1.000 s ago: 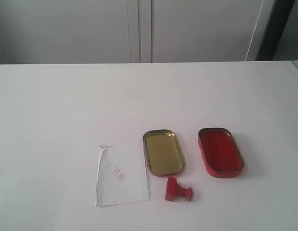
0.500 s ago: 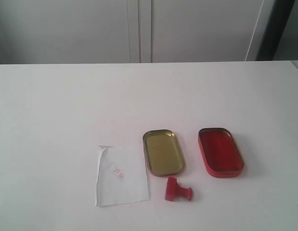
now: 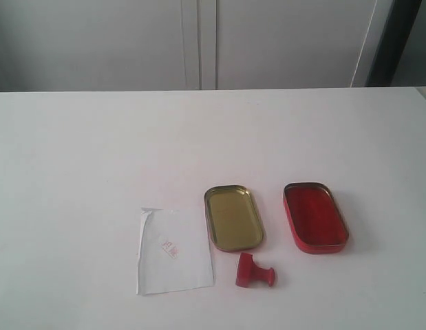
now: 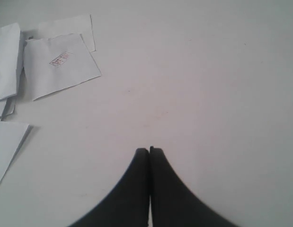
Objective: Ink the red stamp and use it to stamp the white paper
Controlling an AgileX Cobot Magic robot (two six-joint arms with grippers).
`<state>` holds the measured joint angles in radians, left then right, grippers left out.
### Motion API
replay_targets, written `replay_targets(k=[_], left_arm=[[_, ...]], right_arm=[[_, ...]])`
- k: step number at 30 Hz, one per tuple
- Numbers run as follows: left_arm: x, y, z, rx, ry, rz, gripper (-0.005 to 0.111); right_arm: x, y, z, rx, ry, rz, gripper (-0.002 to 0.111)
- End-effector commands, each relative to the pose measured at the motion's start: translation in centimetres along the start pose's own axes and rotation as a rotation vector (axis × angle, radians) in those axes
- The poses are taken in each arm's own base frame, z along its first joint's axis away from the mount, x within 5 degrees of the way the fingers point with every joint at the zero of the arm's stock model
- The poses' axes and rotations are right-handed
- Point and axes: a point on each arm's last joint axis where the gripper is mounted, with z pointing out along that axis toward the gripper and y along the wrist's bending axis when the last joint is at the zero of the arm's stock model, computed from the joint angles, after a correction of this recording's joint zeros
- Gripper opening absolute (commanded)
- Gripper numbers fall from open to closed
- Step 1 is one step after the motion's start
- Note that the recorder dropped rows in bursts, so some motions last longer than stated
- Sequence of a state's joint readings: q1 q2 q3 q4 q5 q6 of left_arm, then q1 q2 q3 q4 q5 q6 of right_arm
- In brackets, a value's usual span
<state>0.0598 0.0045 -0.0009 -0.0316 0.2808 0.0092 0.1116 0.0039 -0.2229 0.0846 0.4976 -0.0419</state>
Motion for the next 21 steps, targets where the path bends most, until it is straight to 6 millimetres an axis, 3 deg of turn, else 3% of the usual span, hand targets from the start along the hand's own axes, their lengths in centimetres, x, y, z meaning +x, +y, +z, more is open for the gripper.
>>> replay_targets(k=[1, 12, 21], left_arm=[[0.0, 0.0, 0.0, 0.004, -0.008, -0.012, 0.000], [0.0, 0.0, 0.0, 0.004, -0.008, -0.012, 0.000], [0.0, 0.0, 0.0, 0.004, -0.008, -0.012, 0.000]], right_arm=[[1.5, -0.2, 0.8, 0.009, 0.009, 0.000, 0.000], [5.7, -0.4, 2.4, 0.017, 0.095, 0.005, 0.000], [5.6, -0.4, 2.5, 0.018, 0.071, 0.021, 0.000]])
